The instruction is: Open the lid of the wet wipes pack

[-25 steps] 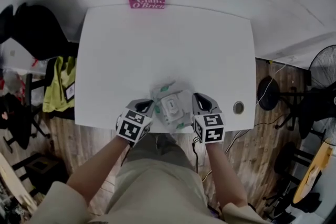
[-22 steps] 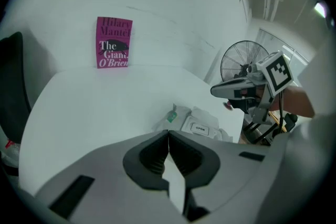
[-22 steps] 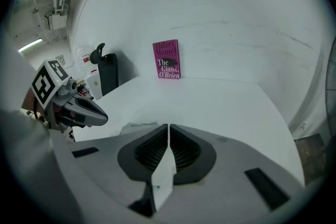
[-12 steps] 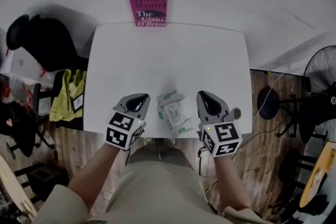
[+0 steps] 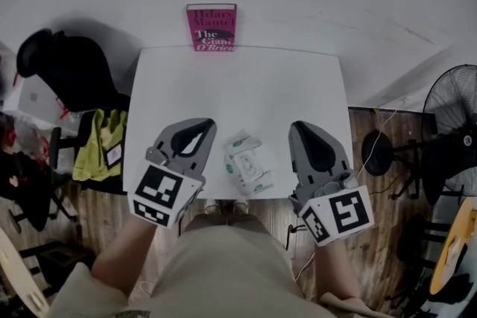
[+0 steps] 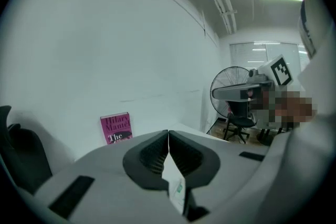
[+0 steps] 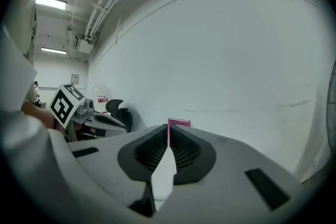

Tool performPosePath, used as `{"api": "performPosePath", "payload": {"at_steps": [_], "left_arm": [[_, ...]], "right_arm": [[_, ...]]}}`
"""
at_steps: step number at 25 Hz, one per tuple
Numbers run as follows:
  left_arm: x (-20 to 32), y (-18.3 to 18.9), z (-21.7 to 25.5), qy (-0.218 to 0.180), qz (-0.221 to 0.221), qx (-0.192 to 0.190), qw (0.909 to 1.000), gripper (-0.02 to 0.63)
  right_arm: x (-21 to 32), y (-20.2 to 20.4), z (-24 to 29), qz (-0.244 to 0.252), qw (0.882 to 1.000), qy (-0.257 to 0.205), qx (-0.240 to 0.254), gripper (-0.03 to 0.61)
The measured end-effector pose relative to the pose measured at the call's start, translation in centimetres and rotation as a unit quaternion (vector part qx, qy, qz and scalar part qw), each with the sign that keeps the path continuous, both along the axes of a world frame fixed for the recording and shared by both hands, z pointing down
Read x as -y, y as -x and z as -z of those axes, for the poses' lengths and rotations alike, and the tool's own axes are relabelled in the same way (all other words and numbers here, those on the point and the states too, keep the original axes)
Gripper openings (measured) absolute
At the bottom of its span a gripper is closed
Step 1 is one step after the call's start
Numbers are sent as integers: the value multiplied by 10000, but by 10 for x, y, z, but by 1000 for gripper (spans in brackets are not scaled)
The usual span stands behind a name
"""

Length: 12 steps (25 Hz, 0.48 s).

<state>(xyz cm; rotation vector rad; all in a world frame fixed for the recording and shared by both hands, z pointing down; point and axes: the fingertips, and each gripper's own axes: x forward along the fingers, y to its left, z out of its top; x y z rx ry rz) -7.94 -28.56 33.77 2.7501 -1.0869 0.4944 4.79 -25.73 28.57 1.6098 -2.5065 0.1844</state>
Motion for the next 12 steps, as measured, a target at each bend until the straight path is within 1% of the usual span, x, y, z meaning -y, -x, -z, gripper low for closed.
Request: {"api": "performPosePath", "payload": {"at_steps": [4, 7, 12], "left_arm": [[-4, 1, 42, -441, -38, -207, 9988, 21], [-9, 5, 69, -754, -30, -284, 9967, 21], [-15, 13, 101, -1034, 48, -437, 9937, 21]], "right_arm": [[-10, 5, 38, 52, 9992, -386, 19, 34], [-19, 11, 64, 98, 9978, -653, 73, 34], [-28, 14, 92, 127, 9948, -1004, 116, 34]]}}
